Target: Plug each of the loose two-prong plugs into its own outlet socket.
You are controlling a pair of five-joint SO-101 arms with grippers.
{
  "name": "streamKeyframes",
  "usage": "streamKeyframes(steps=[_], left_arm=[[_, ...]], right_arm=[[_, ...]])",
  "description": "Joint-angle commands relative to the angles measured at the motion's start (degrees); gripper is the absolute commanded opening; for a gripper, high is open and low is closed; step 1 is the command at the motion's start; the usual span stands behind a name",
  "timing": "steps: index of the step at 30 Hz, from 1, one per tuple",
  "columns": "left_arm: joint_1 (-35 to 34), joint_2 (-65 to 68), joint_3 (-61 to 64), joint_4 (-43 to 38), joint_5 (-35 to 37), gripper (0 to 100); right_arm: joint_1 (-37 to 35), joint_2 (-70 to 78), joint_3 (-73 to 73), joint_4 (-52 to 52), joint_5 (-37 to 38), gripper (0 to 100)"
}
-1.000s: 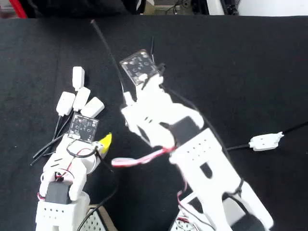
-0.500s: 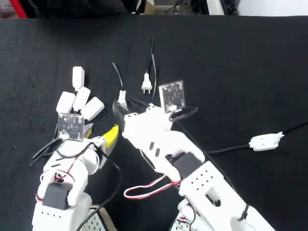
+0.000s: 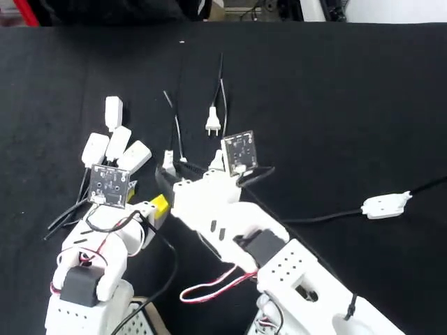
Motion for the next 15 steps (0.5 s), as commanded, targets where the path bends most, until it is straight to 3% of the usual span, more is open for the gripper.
streamKeyframes(steps=[1, 15], left_arm=[[-2.2, -0.4, -3.7, 0.0, -0.5, 26], [-9.1, -0.4, -2.2, -2.5, -0.6, 26]], right_arm=[[-1.8, -1.6, -0.3, -0.1, 0.6, 1.5], [-2.9, -1.6, -11.6, 25.7, 1.8, 1.5]])
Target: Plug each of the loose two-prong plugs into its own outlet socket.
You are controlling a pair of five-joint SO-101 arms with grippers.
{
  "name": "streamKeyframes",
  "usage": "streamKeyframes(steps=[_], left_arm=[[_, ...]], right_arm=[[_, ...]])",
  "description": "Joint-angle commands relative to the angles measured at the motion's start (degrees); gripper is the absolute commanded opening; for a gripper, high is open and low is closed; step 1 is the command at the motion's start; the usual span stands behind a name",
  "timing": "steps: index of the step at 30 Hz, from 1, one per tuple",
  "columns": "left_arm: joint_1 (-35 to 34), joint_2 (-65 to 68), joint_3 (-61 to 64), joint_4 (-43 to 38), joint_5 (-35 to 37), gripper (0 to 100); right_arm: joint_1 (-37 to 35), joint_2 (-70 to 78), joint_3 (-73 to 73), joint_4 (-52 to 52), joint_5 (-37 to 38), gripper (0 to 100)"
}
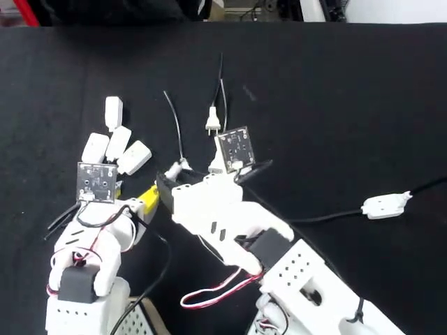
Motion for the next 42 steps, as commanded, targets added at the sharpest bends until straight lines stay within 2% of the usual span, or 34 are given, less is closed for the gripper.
streamKeyframes(steps=[1, 6, 15, 19, 23, 27, 30, 33, 35, 40, 42], left_arm=[[-2.2, -0.5, -1.8, -3.2, -0.3, 26], [-2.2, -0.5, -1.0, -4.0, -0.4, 26], [-2.9, -0.4, 0.6, -3.6, -1.8, 26], [-8.4, -0.4, 2.2, 0.9, -11.7, 26], [-13.2, -0.4, 4.3, 8.5, -20.1, 26], [-20.1, -0.4, 6.8, 9.8, -22.7, 26], [-25.0, -0.4, 7.1, 9.6, -22.8, 26], [-26.6, -0.5, 7.3, 9.5, -22.8, 26], [-26.6, -0.5, 7.4, 9.5, -22.8, 26], [-26.9, -0.5, 7.4, 9.5, -22.8, 26], [-27.1, -0.5, 7.5, 9.6, -22.8, 26]], right_arm=[[-1.5, 0.7, -3.8, 7.1, 0.9, 1.5], [-1.5, 0.7, -4.4, 9.2, 1.1, 1.5], [-1.1, 0.9, -4.0, 11.9, 5.9, 1.5], [2.1, 2.7, -2.7, 15.6, 10.6, 1.5], [7.4, 7.8, -2.1, 20.9, 20.9, 1.5], [10.8, 13.5, -0.2, 18.5, 27.0, 1.5], [11.0, 16.3, 2.4, 12.5, 27.8, 1.5], [10.8, 16.3, 2.0, 11.0, 27.9, 2.1], [10.9, 15.4, 0.3, 13.1, 27.7, 6.5], [10.6, 14.5, -7.5, 22.2, 24.1, 30.9], [10.7, 14.5, -11.6, 25.9, 21.0, 32.2]])
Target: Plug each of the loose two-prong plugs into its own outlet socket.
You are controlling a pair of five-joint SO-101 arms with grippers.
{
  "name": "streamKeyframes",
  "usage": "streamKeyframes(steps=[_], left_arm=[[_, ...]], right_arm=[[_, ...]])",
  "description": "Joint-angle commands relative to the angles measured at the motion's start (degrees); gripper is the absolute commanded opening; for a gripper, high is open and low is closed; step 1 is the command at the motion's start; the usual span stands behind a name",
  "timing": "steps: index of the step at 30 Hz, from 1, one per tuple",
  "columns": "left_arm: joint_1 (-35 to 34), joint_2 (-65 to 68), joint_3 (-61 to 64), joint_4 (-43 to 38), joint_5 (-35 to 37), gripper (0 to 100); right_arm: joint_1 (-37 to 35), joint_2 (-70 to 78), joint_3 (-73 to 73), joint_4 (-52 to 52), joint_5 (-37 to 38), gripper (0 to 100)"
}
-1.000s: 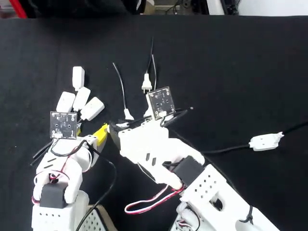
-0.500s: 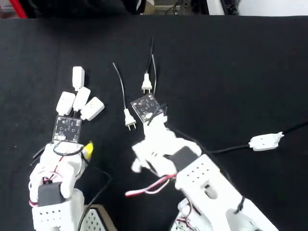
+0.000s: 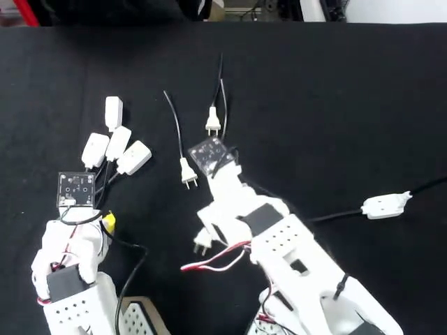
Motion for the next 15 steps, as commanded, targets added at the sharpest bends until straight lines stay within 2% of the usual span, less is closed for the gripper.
streamKeyframes(steps=[1, 4, 7, 12, 15], left_arm=[[-0.7, -0.3, 0.0, 0.3, -0.3, 26], [-0.7, -0.3, 0.0, 0.4, -0.4, 26], [-0.7, -0.2, 0.0, 0.4, -0.4, 26], [-0.7, -0.2, 0.7, 0.2, -0.4, 26], [-0.7, -0.2, 0.8, 0.2, -2.4, 26]], right_arm=[[0.8, -1.4, -9.4, 5.9, -5.1, 30.7], [0.8, -0.7, -15.9, 10.2, -11.0, 22.1], [0.6, 2.9, -22.5, 15.1, -12.4, 12.8], [-3.4, 18.9, -31.3, 28.8, -13.4, 13.9], [-6.9, 28.2, -34.8, 29.6, -15.9, 9.0]])
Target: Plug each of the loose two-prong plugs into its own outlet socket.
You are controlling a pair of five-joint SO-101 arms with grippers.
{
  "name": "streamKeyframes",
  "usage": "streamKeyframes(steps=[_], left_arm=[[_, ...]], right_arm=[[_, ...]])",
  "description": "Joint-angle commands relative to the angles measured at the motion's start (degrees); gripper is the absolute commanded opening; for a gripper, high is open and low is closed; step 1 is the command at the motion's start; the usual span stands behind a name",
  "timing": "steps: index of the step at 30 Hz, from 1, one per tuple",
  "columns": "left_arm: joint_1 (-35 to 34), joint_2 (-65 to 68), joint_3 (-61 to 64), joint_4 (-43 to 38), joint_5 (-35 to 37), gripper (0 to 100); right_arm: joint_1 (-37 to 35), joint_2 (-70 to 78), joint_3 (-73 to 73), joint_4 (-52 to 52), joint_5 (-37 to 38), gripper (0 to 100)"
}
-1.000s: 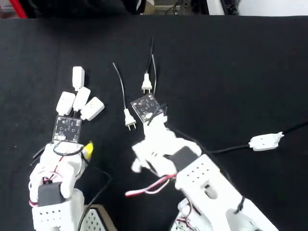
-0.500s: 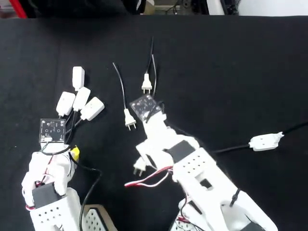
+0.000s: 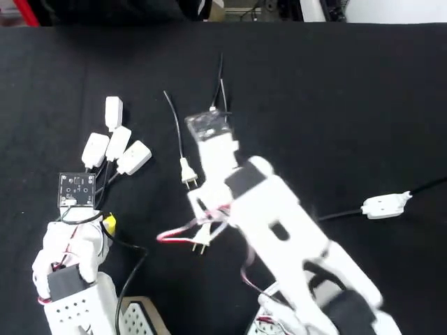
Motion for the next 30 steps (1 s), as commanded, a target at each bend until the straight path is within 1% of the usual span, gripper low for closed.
streamKeyframes(steps=[1, 2, 5, 8, 17, 22, 24, 28, 30], left_arm=[[-0.7, -0.2, -0.2, 0.2, -2.5, 26], [-0.7, -0.2, -0.1, 0.2, -2.9, 26], [-0.7, -0.2, -0.1, 0.2, -3.0, 26], [-0.7, -0.2, -0.1, 0.2, -3.0, 26], [-0.5, -0.2, 0.2, 0.1, -3.0, 26], [-0.7, -0.3, 1.4, -2.3, -3.0, 26], [-0.7, -0.3, 1.4, -2.3, -3.0, 26], [-0.7, -0.3, 1.4, -2.4, -3.0, 26], [-0.7, -0.3, 1.4, -2.4, -3.0, 26]], right_arm=[[-4.7, 10.1, -6.4, 1.8, -2.3, 9.0], [-6.4, 12.0, -7.3, 1.8, -2.5, 9.4], [-9.7, 17.7, -10.0, 1.8, -6.8, 9.6], [-9.4, 23.0, -11.6, 1.8, -7.9, 9.6], [-9.1, 37.2, -15.7, 1.8, -8.0, 9.6], [-7.2, 41.9, -16.0, -0.9, -9.0, 9.9], [-6.2, 42.9, -15.8, -0.6, -9.1, 13.0], [-4.7, 43.9, -14.5, 0.5, -8.8, 24.7], [-4.7, 43.6, -13.0, 0.4, -8.6, 25.0]])
